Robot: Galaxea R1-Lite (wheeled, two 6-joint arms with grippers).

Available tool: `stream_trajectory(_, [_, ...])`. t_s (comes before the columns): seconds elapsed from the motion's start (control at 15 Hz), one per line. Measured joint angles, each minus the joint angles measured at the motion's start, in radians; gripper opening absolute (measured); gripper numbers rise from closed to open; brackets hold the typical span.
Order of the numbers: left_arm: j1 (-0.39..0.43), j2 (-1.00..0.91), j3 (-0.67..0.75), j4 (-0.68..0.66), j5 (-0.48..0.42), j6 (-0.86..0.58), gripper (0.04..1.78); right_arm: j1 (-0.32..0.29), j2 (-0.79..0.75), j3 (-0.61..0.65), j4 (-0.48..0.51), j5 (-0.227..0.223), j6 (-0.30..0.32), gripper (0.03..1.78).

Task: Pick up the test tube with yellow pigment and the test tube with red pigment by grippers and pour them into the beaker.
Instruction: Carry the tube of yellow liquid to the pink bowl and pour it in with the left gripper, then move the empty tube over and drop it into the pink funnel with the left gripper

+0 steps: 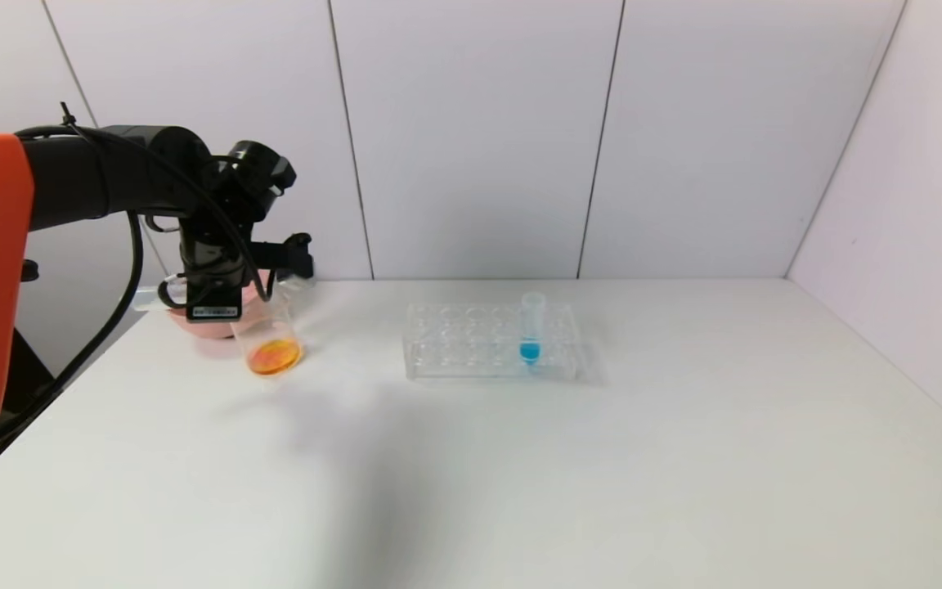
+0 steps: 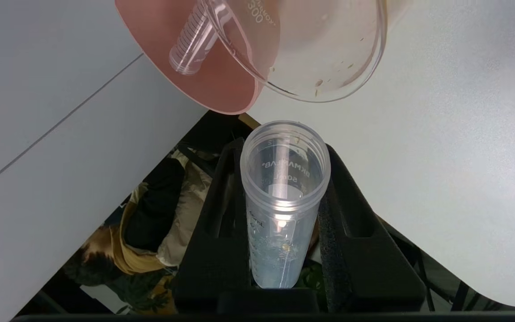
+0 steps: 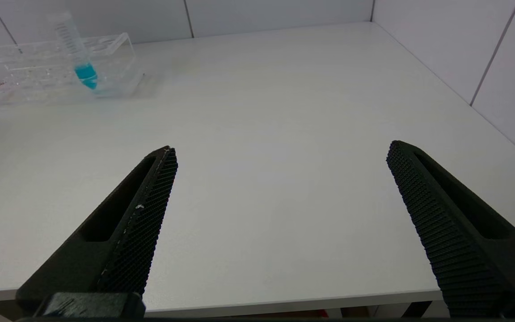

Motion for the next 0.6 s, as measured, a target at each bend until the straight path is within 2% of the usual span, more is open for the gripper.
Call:
stream_trajectory(0.33, [0.006,-0.015,0.003,-0.005,-0.033,-0.039,0.45,0.0,0.0,0.0,0.0,0.0,0.0,1.71])
stream_trajectory(0.6, [0.057,-0.046,0.012,-0.033,-0.221,-0.17,0.45,0.0,0.0,0.0,0.0,0.0,0.0,1.71])
